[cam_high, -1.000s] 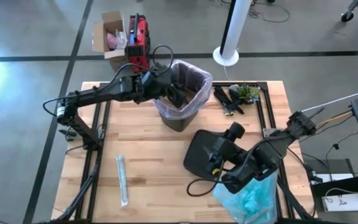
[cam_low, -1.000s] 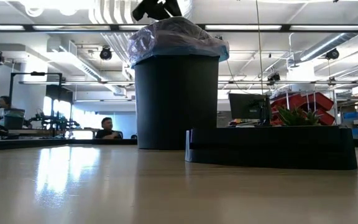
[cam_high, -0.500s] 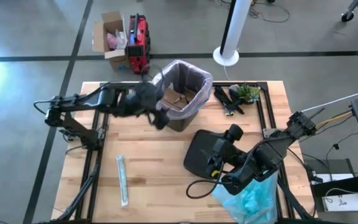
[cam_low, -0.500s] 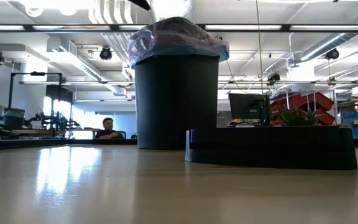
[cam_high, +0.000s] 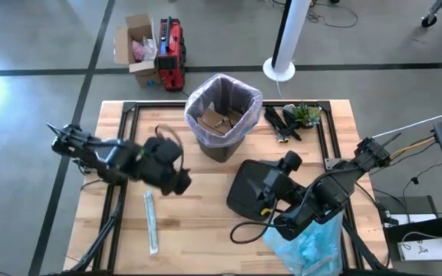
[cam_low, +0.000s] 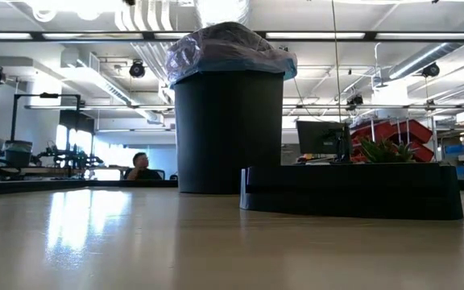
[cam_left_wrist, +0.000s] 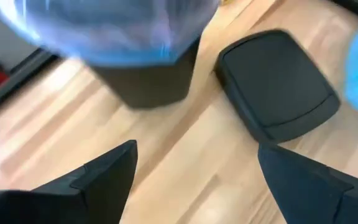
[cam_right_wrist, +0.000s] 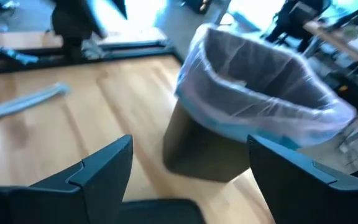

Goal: Place trash/remove bag and relplace
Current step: Put the transparent plastic pouch into the black trash bin

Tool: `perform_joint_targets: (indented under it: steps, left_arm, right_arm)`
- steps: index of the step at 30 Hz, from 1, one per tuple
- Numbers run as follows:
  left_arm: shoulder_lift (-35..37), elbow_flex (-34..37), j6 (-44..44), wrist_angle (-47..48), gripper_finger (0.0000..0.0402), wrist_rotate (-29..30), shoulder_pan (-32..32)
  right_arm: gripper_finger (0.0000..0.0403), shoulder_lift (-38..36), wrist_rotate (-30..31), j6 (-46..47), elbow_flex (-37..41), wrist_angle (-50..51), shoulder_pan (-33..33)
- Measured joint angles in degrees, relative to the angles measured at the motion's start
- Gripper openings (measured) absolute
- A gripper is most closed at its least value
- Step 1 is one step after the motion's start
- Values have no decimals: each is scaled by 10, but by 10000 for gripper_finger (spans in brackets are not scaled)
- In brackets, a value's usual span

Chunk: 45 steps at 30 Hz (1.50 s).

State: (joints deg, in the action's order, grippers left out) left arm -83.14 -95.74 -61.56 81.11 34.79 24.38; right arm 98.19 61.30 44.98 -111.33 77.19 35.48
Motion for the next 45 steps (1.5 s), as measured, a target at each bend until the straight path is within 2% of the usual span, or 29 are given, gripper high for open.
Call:
perform_joint_targets:
  steps: [5,11,18,24,30,36,40,45]
  left_arm:
    - [6,100,-150,0,325,-17,55]
    - [6,246,-320,-26,323,-123,111]
    - [6,406,-463,-169,328,-280,172]
    - [6,488,-553,-295,326,-294,204]
    - [6,535,-592,-312,331,-294,212]
    - [6,562,-560,-354,320,-281,212]
    - [7,568,-536,-371,296,-276,212]
    - [7,569,-525,-373,244,-260,212]
  right_arm:
    - [310,0,34,-7,0,0,0]
    - [305,0,34,-21,0,1,-8]
    - [298,0,34,-22,0,3,-19]
    - [305,0,34,-22,0,4,-23]
    - [309,0,32,-15,4,3,-23]
    - [299,0,31,-14,11,2,-23]
    - [291,0,31,-14,12,2,-23]
    - [282,0,32,-14,13,2,-23]
